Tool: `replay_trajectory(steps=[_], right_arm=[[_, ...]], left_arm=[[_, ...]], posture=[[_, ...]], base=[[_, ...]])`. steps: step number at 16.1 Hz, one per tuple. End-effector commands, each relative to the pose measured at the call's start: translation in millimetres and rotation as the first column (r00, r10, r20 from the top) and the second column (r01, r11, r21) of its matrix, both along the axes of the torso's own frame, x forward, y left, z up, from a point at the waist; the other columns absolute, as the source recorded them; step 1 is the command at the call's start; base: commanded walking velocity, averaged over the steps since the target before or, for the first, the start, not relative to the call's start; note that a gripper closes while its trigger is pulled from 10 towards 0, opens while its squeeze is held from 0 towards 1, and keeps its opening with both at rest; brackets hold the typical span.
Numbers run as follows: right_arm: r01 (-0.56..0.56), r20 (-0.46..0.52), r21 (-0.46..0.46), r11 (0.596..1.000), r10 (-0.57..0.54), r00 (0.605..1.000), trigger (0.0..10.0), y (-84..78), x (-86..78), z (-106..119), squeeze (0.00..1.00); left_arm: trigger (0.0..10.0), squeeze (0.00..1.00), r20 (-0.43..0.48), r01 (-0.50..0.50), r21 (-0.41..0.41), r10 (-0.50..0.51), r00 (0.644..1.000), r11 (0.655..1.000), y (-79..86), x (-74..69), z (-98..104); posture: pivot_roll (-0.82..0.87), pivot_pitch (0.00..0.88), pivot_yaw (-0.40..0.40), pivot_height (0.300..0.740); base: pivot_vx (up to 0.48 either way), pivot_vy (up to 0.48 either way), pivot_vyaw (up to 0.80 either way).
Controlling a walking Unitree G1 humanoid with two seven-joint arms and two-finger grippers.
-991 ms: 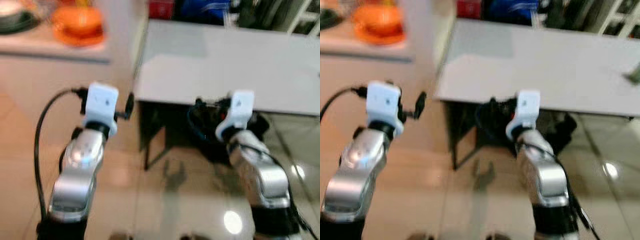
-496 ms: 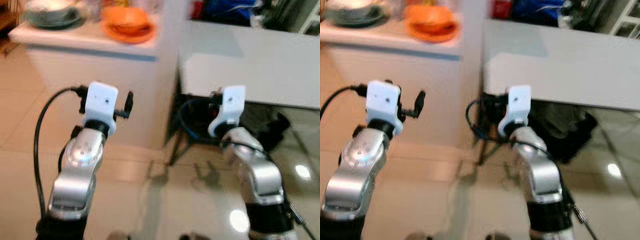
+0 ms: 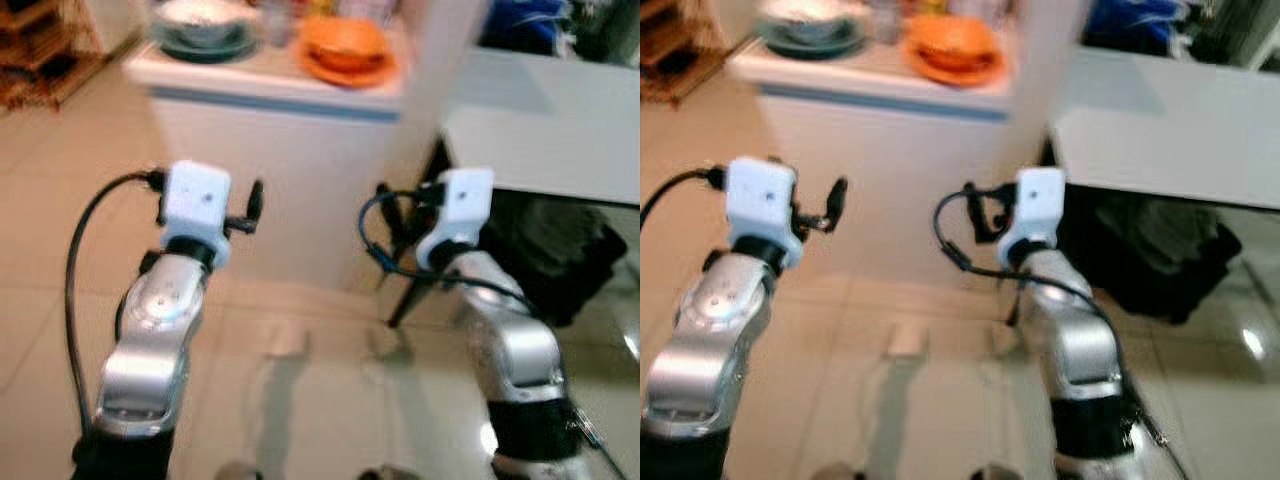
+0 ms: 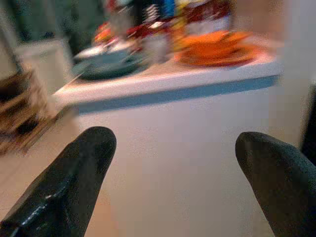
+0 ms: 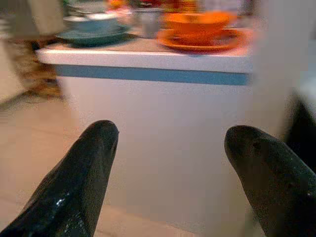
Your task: Setting the table
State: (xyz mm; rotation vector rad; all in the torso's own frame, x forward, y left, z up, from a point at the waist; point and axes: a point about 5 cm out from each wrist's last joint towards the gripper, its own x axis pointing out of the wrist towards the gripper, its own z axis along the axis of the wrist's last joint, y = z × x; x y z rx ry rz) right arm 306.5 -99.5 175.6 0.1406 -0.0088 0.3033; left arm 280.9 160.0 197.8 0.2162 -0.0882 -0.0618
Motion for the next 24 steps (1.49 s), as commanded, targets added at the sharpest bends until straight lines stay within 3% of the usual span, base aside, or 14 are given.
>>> replay_trajectory(steps=[1,5,18,24], right_arm=[[0.038,0.019,-0.013,0.999,-0.037,0.999,10.0,-8.7,2.5,4.6,0.00],[0.052,0.014,-0.011,0.999,-0.052,0.999,10.0,-9.8,3.9,4.2,0.00],[0.034,0.027,-0.003,0.999,-0.034,0.999,10.0,-6.1,6.5,6.5,0.00],[0.025,0.040,-0.009,1.000,-0.025,0.999,10.0,-5.7,8.6,10.9,0.00]], left_arm=[[10.0,0.00,0.019,0.025,-0.027,-0.024,1.000,0.999,-6.4,-1.1,6.0],[10.0,0.00,0.019,0.021,-0.004,-0.021,1.000,1.000,-6.5,0.8,6.6],[10.0,0.00,0.017,0.022,0.005,-0.022,1.000,1.000,-6.9,0.8,6.5],[10.0,0.00,0.014,0.033,0.007,-0.033,0.999,0.999,-8.9,0.6,5.8]], posture=[[0.02,0.064,-0.053,0.740],[0.02,0.065,-0.052,0.740],[0.02,0.062,-0.054,0.740],[0.02,0.063,-0.054,0.740]], base=[[0.000,0.000,0.00],[0.092,0.000,0.00],[0.460,0.000,0.00],[0.461,0.000,-0.59]])
